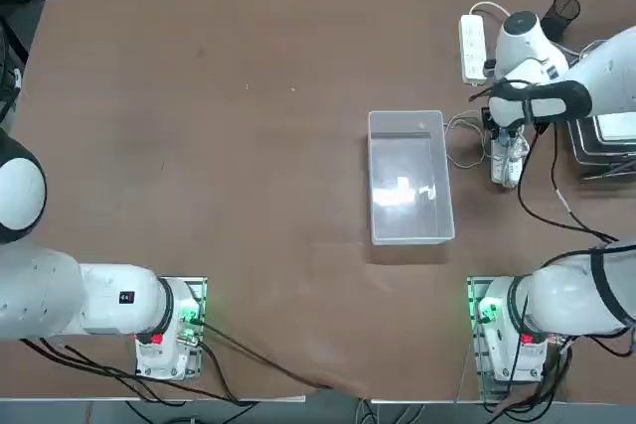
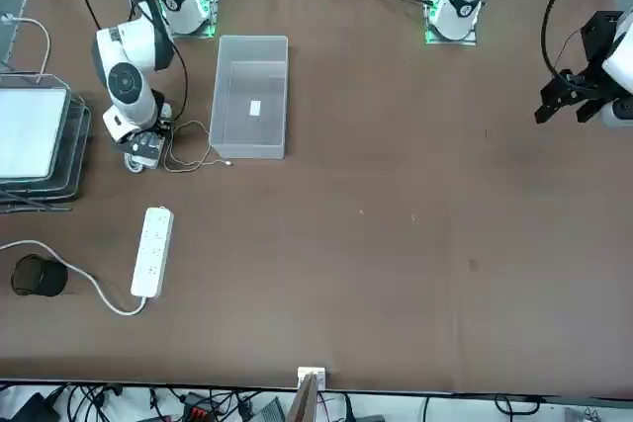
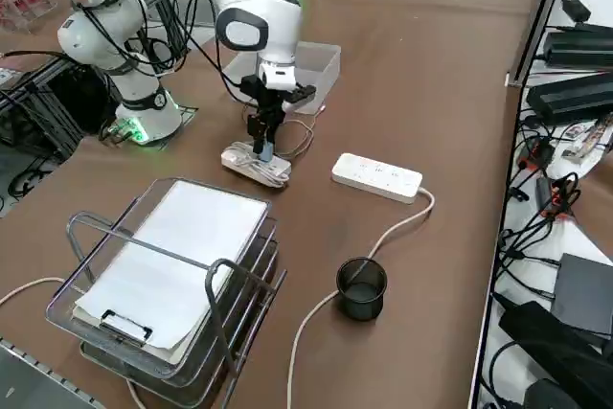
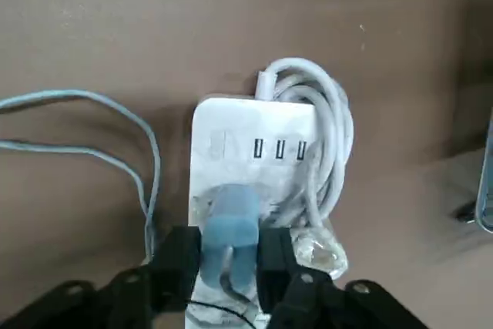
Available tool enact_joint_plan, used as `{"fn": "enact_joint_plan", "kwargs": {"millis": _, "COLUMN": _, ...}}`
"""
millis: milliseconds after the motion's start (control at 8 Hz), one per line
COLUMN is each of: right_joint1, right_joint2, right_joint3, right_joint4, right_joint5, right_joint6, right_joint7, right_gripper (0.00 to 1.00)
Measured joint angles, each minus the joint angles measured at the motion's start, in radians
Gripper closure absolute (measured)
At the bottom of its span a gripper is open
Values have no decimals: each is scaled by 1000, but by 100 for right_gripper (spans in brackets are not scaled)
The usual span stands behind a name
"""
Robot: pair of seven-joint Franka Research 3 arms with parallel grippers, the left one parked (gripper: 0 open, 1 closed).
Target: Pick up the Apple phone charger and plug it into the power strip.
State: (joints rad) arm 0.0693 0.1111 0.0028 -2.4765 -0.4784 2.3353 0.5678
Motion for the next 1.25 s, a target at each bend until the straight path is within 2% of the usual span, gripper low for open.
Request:
{"fn": "enact_joint_plan", "kwargs": {"millis": 125, "right_joint1": 0, "right_joint2": -1, "right_joint3": 0, "right_joint4": 2, "right_joint5": 0, "right_joint6": -1, "right_joint7": 0, "right_gripper": 63}}
{"fn": "enact_joint_plan", "kwargs": {"millis": 1000, "right_joint1": 1, "right_joint2": -24, "right_joint3": 1, "right_joint4": 62, "right_joint5": 6, "right_joint6": -103, "right_joint7": 0, "right_gripper": 64}}
{"fn": "enact_joint_plan", "kwargs": {"millis": 1250, "right_joint1": 5, "right_joint2": -32, "right_joint3": 6, "right_joint4": 103, "right_joint5": 55, "right_joint6": -105, "right_joint7": -4, "right_gripper": 64}}
